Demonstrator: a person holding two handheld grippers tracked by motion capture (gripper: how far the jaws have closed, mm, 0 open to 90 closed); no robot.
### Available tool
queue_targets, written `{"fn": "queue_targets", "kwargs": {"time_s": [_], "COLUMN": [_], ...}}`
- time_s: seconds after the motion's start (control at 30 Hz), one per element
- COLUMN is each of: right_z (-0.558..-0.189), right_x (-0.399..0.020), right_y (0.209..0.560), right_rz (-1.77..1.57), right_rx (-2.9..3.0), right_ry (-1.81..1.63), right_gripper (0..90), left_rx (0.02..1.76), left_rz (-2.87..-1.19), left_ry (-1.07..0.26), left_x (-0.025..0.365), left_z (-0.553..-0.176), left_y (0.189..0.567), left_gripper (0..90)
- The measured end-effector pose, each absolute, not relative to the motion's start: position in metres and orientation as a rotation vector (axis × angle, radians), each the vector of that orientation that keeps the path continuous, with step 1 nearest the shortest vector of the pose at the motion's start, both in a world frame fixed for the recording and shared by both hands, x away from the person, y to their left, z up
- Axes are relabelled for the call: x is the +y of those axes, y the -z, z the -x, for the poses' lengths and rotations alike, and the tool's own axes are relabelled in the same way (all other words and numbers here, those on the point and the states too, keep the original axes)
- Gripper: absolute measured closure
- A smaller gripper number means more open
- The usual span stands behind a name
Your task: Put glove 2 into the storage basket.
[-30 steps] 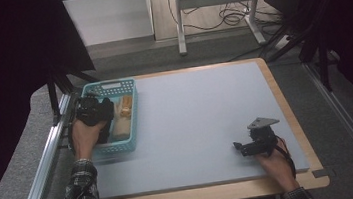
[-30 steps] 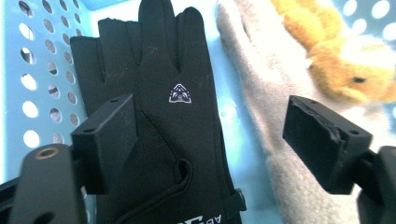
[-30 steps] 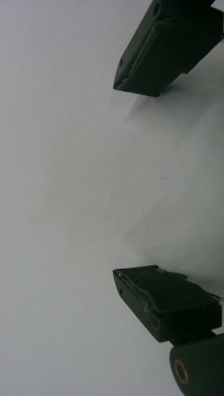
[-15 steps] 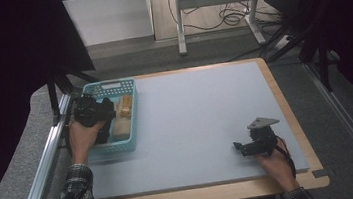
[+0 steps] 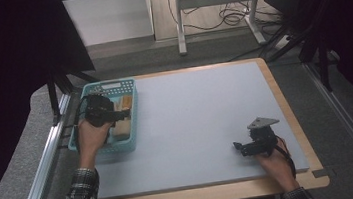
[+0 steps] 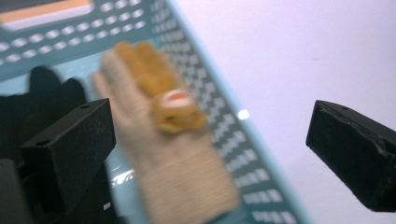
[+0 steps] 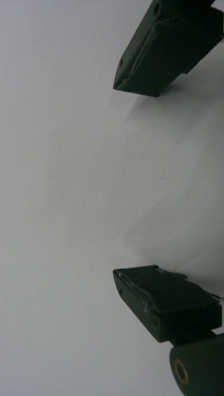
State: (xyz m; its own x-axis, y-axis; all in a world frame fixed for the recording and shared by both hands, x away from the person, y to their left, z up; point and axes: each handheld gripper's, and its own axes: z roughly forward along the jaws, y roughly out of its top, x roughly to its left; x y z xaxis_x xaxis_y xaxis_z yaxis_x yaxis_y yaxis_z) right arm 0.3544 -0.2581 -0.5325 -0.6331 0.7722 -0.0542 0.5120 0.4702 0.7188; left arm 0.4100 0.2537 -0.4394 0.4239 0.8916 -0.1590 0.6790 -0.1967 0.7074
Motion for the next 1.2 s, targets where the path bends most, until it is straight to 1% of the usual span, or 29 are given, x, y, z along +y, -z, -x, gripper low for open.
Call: {"fn": "queue_targets", "kwargs": {"time_s": [0.27, 0.63, 0.93, 1.2], "right_z": [-0.354, -0.354, -0.354, -0.354], "right_x": [-0.258, -0.258, -0.258, -0.258], "right_y": [0.532, 0.533, 0.533, 0.533], "right_rz": [-1.079, -1.079, -1.080, -1.078], "right_rx": [2.350, 2.350, 2.350, 2.350], "right_ry": [-0.963, -0.963, -0.963, -0.963], "right_gripper": [8.5, 8.5, 8.6, 8.6], "left_rx": [1.216, 1.068, 0.964, 0.910], "left_rz": [-1.938, -2.028, -2.071, -2.115], "left_ry": [-0.329, -0.343, -0.313, -0.311], "left_x": [0.225, 0.176, 0.139, 0.114], "left_z": [-0.397, -0.380, -0.365, -0.353], "left_y": [0.433, 0.436, 0.449, 0.470], "left_gripper": [1.3, 0.3, 0.2, 0.0]}}
